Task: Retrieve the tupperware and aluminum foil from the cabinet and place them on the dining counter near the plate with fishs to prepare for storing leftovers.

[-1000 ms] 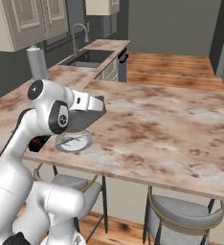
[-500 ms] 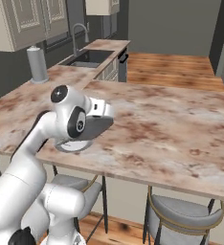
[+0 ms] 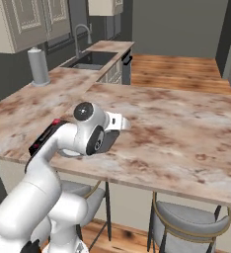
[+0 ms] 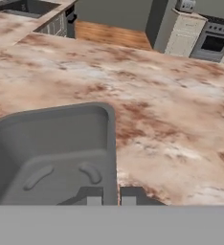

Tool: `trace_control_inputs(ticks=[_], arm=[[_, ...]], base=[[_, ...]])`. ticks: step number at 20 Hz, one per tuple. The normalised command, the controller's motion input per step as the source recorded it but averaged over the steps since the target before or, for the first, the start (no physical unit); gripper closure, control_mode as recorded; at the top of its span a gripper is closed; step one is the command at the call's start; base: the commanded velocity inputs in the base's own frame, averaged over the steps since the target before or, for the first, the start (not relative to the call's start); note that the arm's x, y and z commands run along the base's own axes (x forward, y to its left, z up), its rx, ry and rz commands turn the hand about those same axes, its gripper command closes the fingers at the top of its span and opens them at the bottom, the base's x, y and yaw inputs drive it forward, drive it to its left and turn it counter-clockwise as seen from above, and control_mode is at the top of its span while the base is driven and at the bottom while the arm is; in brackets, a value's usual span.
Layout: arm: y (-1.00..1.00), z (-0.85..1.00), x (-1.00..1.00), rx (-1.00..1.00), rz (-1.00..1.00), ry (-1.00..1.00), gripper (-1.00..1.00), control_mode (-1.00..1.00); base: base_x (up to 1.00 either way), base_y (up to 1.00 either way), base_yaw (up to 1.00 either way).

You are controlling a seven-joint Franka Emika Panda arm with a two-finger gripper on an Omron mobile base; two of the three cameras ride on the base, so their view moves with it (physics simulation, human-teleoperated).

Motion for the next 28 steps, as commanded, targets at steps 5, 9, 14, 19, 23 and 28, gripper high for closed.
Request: trace_control_inputs(ticks=[5, 9, 14, 19, 23, 28], arm=[[0.00, -0.33, 0.52, 0.01, 0.00, -0.01, 1.00, -1.00], [-0.08, -0.30, 0.39, 0.01, 0.00, -0.03, 1.00, -1.00], [-0.05, -0.33, 0.32, 0.00, 0.00, -0.02, 1.00, -1.00], [0.00, -0.37, 0.27, 0.00, 0.00, -0.02, 1.00, -1.00], [-0.01, -0.36, 0.29, 0.00, 0.00, 0.00, 1.00, -1.00], [-0.15, -0.36, 0.37, 0.02, 0.00, 0.00, 1.00, -1.00]], base=[[0.00, 0.00, 0.00], [0.00, 0.00, 0.00], [0.00, 0.00, 0.00], [0.00, 0.00, 0.00], [0.00, 0.00, 0.00], [0.00, 0.00, 0.00]])
